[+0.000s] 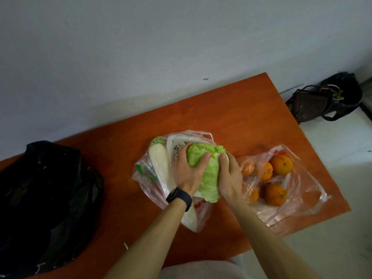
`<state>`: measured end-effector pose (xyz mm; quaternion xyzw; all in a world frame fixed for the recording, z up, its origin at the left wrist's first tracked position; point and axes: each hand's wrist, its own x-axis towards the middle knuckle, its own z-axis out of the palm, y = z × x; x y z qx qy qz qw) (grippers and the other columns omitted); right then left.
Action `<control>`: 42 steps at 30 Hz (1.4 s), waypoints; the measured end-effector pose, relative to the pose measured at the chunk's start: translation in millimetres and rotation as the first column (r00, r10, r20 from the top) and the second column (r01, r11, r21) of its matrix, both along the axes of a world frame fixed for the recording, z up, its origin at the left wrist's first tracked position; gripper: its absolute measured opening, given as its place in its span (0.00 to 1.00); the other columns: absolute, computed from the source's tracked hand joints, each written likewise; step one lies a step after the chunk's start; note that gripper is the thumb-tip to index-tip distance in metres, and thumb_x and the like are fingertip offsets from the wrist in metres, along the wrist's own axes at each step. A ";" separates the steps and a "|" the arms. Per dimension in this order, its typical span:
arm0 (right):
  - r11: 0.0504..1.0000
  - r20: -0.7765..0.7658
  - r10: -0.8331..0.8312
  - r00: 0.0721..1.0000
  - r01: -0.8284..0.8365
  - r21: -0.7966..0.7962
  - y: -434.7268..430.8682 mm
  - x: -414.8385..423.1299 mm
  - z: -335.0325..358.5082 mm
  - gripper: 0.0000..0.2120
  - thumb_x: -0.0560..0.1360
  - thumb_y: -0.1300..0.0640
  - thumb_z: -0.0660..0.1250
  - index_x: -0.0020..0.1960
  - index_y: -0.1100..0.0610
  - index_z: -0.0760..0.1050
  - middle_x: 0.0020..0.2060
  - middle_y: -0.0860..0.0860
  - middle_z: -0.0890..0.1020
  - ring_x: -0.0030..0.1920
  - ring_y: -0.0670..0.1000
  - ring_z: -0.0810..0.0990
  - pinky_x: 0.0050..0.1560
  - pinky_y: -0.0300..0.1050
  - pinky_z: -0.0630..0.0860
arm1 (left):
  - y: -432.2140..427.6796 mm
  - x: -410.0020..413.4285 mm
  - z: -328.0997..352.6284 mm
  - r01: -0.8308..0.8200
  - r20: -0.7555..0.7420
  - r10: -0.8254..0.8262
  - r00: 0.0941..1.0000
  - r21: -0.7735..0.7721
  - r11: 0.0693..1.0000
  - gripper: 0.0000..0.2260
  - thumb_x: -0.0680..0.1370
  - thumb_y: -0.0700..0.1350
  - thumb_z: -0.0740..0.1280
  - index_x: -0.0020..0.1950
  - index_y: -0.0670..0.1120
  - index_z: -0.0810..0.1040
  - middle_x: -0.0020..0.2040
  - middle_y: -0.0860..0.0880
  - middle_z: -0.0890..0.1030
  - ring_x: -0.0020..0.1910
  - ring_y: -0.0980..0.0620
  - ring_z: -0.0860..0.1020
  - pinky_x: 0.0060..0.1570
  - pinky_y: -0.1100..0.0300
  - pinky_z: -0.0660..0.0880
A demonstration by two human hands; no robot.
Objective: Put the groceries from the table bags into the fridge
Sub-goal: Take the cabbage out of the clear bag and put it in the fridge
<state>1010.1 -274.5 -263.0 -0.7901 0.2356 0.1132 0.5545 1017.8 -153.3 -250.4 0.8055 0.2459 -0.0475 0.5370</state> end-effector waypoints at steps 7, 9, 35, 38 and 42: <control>0.996 0.058 -0.093 0.994 0.093 0.001 10.3 8.0 26.1 0.35 0.73 0.27 0.51 0.71 0.46 0.70 0.66 0.48 0.76 0.66 0.51 0.73 0.68 0.59 0.70 | 5.5 9.9 31.4 -0.008 0.043 0.009 0.999 -0.025 1.000 0.25 0.67 0.67 0.72 0.61 0.62 0.72 0.58 0.65 0.77 0.60 0.60 0.75 0.59 0.55 0.76; 0.992 0.081 -0.122 0.989 0.119 0.043 11.4 9.9 39.0 0.36 0.72 0.25 0.52 0.72 0.44 0.68 0.67 0.48 0.75 0.67 0.51 0.72 0.68 0.58 0.70 | 8.2 17.4 52.4 0.033 0.090 -0.033 0.995 0.001 0.999 0.22 0.68 0.63 0.72 0.59 0.63 0.73 0.54 0.69 0.76 0.57 0.66 0.75 0.55 0.63 0.74; 0.384 0.356 -0.829 0.432 -0.025 0.923 -102.0 -152.8 319.8 0.28 0.80 0.35 0.56 0.64 0.54 0.81 0.62 0.58 0.82 0.62 0.60 0.80 0.62 0.58 0.76 | -144.9 -112.1 441.9 0.543 0.398 -0.871 0.288 0.681 0.491 0.32 0.71 0.76 0.57 0.71 0.63 0.67 0.72 0.48 0.68 0.69 0.44 0.69 0.66 0.37 0.63; 0.453 0.434 -0.852 0.291 -0.004 0.892 -148.7 -198.0 346.2 0.30 0.80 0.35 0.56 0.69 0.56 0.76 0.63 0.59 0.81 0.63 0.61 0.80 0.66 0.60 0.75 | -175.3 -138.7 444.6 0.610 0.504 -0.824 0.260 0.576 0.545 0.36 0.65 0.81 0.56 0.68 0.65 0.68 0.70 0.48 0.70 0.69 0.45 0.70 0.66 0.37 0.65; 0.566 0.548 -0.824 0.144 0.207 0.798 -207.8 -275.2 362.5 0.32 0.76 0.32 0.62 0.66 0.55 0.79 0.60 0.59 0.83 0.60 0.62 0.82 0.64 0.65 0.75 | -235.5 -194.7 429.8 0.821 0.652 -0.741 0.157 0.330 0.465 0.30 0.64 0.78 0.62 0.61 0.66 0.73 0.57 0.53 0.77 0.57 0.52 0.77 0.62 0.49 0.74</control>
